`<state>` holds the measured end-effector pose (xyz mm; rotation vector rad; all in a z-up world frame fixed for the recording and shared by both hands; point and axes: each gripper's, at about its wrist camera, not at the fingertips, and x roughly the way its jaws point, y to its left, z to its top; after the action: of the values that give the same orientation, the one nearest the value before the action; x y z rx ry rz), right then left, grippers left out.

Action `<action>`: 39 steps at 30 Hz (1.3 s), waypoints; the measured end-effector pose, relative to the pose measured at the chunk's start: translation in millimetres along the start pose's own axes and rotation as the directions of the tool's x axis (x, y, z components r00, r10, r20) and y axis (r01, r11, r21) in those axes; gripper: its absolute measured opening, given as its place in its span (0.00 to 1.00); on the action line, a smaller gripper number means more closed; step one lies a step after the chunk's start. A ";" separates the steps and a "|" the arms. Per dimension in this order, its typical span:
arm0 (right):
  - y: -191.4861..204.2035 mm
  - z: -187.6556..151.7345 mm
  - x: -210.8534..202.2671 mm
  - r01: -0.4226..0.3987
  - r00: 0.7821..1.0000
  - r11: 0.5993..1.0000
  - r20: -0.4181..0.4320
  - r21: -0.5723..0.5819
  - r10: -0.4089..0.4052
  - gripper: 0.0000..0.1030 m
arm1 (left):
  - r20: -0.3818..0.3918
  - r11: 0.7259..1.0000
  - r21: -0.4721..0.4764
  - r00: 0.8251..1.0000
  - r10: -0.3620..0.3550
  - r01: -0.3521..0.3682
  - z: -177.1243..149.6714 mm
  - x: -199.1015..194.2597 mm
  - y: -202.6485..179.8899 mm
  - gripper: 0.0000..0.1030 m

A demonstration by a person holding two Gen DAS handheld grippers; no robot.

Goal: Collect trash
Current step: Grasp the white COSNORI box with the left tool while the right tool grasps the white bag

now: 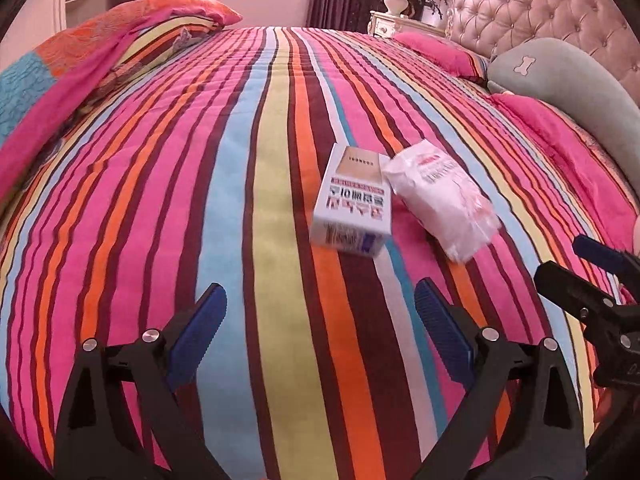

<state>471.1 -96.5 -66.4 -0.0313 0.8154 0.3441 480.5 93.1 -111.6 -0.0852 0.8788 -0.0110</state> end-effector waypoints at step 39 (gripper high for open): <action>1.7 38.7 68.2 0.020 0.987 1.000 -0.159 -0.023 -0.023 0.68 | -0.031 0.978 0.207 0.999 0.029 -0.022 41.7 53.3 -30.8 0.48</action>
<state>541.2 -69.1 -88.6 -0.0888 0.9686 0.3328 547.3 63.0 -123.6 0.1206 0.9075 -0.0800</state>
